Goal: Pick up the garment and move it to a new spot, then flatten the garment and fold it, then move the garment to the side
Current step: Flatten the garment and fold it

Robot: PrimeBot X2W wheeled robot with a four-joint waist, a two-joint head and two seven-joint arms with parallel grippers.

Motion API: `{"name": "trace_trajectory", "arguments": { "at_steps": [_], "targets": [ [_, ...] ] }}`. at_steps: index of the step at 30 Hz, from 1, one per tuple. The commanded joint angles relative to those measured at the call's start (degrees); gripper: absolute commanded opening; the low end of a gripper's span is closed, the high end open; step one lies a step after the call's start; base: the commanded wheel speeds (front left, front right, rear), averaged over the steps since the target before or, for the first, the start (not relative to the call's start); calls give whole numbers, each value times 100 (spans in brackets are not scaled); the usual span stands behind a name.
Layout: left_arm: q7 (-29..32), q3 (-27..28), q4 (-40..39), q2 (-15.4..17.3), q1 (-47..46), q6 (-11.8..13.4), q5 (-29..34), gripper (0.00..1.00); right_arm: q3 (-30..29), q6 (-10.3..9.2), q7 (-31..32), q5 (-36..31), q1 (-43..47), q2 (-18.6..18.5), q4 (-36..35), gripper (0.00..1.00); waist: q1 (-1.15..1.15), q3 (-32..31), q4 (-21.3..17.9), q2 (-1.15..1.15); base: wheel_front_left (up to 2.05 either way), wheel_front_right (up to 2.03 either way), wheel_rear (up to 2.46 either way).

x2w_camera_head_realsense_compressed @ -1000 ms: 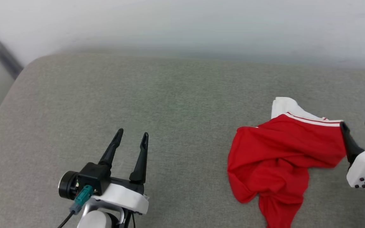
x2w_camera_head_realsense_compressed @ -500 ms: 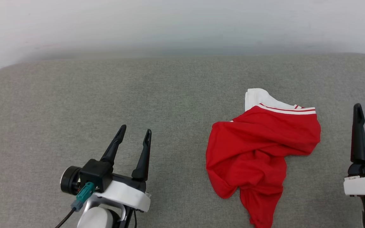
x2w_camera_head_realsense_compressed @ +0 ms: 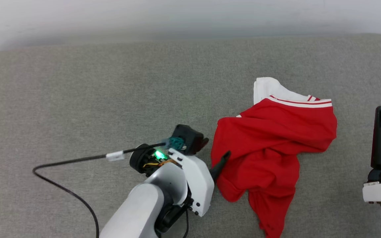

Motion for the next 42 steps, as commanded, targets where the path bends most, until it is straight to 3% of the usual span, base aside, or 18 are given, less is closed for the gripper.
{"name": "trace_trajectory", "arguments": {
  "at_steps": [1,6,11,12,13,14,23,28,35,37,38,39,42],
  "targets": [
    [202,-116,76,56,-95,-4,-120,100,25,-2,-12,-47,-91,29,9,100,0,126,-86,0,0,0,0],
    [515,-376,313,97,-305,-5,-295,100,55,-2,-35,-62,-161,57,48,100,0,291,-189,0,0,0,0],
    [391,-593,628,163,-464,-6,-189,100,62,-2,-79,-57,-221,114,113,100,0,424,-275,0,0,0,0],
    [333,-632,669,151,-482,-6,-214,73,70,-2,-96,-60,-218,120,126,100,0,437,-284,0,0,0,0],
    [262,-676,700,133,-508,-6,-257,27,83,-2,-106,-63,-207,128,144,100,0,447,-292,0,0,0,0],
    [186,-718,716,126,-539,-6,-300,0,91,-2,-105,-73,-196,134,165,100,0,453,-297,0,0,0,0],
    [-942,-1567,194,327,-1143,-6,-244,0,96,-2,-123,-167,-211,118,318,100,0,246,-294,0,0,0,0],
    [-907,-2454,-13,284,-1198,-7,-361,0,70,-2,-68,-222,-203,124,391,100,0,52,-340,0,0,0,0],
    [-878,-3354,858,203,-1014,-6,-372,0,94,-2,-16,-245,-204,151,375,100,0,-10,-434,0,0,0,0],
    [-942,-3573,1137,203,-983,-6,-367,36,63,-2,-31,-252,-184,156,380,100,0,9,-424,0,0,0,0],
    [-996,-3653,1238,192,-954,-6,-405,47,50,-2,-38,-253,-171,163,390,100,0,14,-411,0,0,0,0],
    [-1047,-3743,1335,187,-945,-6,-423,97,36,-2,-43,-257,-161,169,404,100,0,16,-397,0,0,0,0],
    [-1249,-3866,1520,196,-895,-6,-534,100,-4,-2,-46,-277,-138,189,450,100,0,0,-314,0,0,0,0]
  ]
}}
